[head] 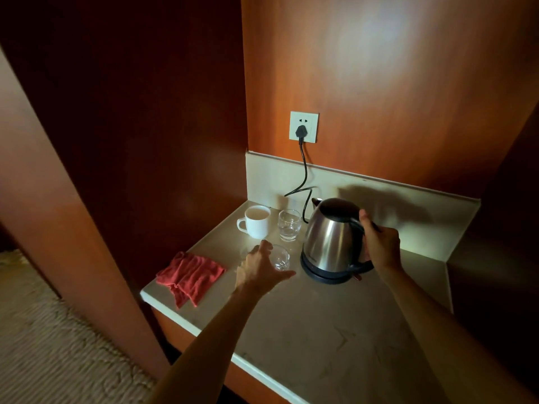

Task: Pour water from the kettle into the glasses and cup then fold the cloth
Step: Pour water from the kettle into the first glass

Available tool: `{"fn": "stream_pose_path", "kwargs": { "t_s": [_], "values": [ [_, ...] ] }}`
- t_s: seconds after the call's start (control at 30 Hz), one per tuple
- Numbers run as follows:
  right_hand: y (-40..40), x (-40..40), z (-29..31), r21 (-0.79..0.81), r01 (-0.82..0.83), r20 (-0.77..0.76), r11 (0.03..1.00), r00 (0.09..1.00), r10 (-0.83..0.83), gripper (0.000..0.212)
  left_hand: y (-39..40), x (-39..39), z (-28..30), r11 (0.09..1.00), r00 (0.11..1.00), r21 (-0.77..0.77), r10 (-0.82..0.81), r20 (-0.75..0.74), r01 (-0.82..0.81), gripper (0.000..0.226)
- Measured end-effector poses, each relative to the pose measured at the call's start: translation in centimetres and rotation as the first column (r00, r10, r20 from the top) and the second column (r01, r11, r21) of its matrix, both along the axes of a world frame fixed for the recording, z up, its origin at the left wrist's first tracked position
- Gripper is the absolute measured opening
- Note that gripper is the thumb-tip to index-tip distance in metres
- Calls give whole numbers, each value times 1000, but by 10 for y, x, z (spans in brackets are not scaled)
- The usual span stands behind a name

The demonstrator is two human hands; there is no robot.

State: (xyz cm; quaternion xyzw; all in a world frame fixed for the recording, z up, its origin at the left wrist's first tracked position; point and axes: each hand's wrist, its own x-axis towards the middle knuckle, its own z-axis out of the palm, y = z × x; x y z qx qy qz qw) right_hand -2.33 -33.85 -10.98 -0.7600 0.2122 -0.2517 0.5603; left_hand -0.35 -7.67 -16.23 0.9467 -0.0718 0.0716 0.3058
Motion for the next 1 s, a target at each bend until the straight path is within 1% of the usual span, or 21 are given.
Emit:
{"fn": "stream_pose_path", "kwargs": {
  "t_s": [0.13,0.23,0.27,0.3,0.37,0.4,0.5,0.57,0.67,0.77,0.87,1.0],
  "values": [
    [1,1,1,-3,3,1,1000,1000,-3,59,1,3,-17,994,1000,-108,-15,-15,14,89],
    [1,1,-1,8,-7,21,1000,1000,6,59,6,4,-33,961,994,-259,-103,-27,93,105],
    [1,1,-3,11,-8,28,1000,1000,8,60,8,4,-38,939,991,-327,-127,-38,108,108],
    [0,2,-3,12,-5,32,1000,999,5,60,9,3,-43,907,989,-407,-137,-51,104,107],
    [0,1,-3,10,-1,30,1000,1000,1,60,13,2,-46,835,985,-544,-153,-82,84,94],
    [0,1,-3,11,-5,30,1000,1000,4,61,16,2,-47,809,980,-582,-171,-97,84,90],
    [0,1,-3,12,-21,38,1000,999,21,61,28,10,-52,716,943,-689,-296,-151,114,89],
    [0,2,-4,15,-17,41,1000,999,16,61,37,16,-54,700,924,-700,-346,-163,139,85],
    [1,3,-4,20,2,44,1000,999,-3,60,43,21,-52,726,917,-671,-357,-178,152,81],
    [2,1,-1,19,-2,35,1000,999,1,62,44,25,-47,724,901,-669,-387,-196,165,77],
    [0,1,2,23,-25,-18,999,1000,25,64,43,25,-45,722,898,-665,-403,-178,192,71],
    [-1,0,7,67,-52,-69,996,996,57,66,41,21,-48,737,912,-650,-375,-169,183,70]
  ]
}}
